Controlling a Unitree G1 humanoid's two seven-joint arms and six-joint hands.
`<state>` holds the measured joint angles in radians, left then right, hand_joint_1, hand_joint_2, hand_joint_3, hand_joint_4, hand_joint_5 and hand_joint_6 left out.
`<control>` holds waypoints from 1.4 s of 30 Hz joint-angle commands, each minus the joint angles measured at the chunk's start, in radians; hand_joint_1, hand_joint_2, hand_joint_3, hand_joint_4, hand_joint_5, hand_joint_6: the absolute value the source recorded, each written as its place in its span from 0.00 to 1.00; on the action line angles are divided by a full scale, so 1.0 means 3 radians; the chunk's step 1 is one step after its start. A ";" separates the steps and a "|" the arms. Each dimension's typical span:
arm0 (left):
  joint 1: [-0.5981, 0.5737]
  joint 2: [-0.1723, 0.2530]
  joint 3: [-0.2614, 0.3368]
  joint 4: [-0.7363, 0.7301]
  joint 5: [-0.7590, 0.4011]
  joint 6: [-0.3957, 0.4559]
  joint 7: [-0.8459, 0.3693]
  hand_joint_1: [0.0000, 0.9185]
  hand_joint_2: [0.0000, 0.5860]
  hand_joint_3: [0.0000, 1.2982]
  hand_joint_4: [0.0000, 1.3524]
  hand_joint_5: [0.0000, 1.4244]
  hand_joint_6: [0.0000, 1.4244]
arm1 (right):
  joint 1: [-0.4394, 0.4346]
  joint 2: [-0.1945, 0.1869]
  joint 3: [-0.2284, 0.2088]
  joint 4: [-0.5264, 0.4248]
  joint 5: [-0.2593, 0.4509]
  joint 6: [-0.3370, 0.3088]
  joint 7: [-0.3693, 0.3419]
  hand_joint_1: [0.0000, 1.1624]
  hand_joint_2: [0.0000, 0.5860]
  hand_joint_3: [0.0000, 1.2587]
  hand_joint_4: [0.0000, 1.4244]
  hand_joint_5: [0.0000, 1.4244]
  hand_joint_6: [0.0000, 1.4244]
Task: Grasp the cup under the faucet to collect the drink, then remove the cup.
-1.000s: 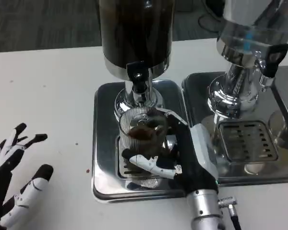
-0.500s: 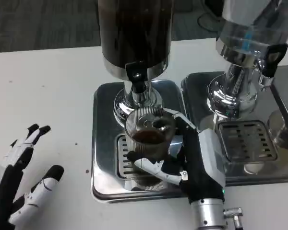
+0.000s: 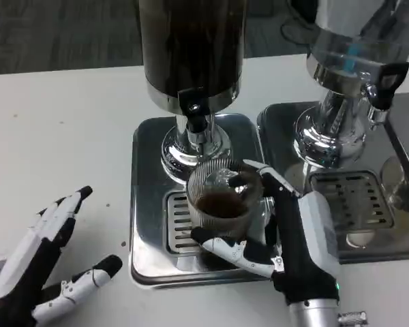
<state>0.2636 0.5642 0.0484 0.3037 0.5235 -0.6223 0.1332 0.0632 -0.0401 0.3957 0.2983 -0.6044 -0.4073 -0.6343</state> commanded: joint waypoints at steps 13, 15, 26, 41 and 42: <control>0.0481 0.0075 0.0039 -0.0817 0.0266 0.0376 0.0059 0.00 0.13 0.00 0.00 0.00 0.00 | 0.0640 -0.0202 -0.0081 -0.1060 0.0005 -0.0314 0.0330 0.75 0.39 0.41 0.48 0.65 0.93; 0.0553 0.0072 0.0070 -0.0875 0.0315 0.0363 0.0103 0.00 0.12 0.00 0.00 0.00 0.00 | 0.0703 -0.0227 -0.0067 -0.1144 -0.0026 -0.0348 0.0366 0.75 0.39 0.41 0.48 0.65 0.93; 0.0975 -0.0035 0.0087 -0.1240 0.0574 0.0448 0.0270 0.00 0.09 0.00 0.00 0.00 0.00 | 0.0879 -0.0358 -0.0077 -0.1308 -0.0029 -0.0522 0.0573 0.74 0.39 0.42 0.48 0.66 0.93; 0.1405 -0.0152 0.0153 -0.1480 0.0905 0.0539 0.0586 0.00 0.08 0.00 0.00 0.00 0.00 | 0.1073 -0.0557 -0.0191 -0.1546 0.0266 -0.0684 0.1086 0.73 0.40 0.42 0.49 0.66 0.93; 0.1415 -0.0165 0.0148 -0.1483 0.0913 0.0547 0.0595 0.00 0.08 0.00 0.00 0.00 0.00 | 0.1084 -0.0543 -0.0191 -0.1553 0.0257 -0.0692 0.1093 0.73 0.40 0.42 0.49 0.66 0.93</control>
<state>0.6727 0.5324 0.0982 -0.1289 0.7799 -0.4733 0.2902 0.3887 -0.2124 0.3388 -0.1331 -0.5495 -0.5787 -0.3122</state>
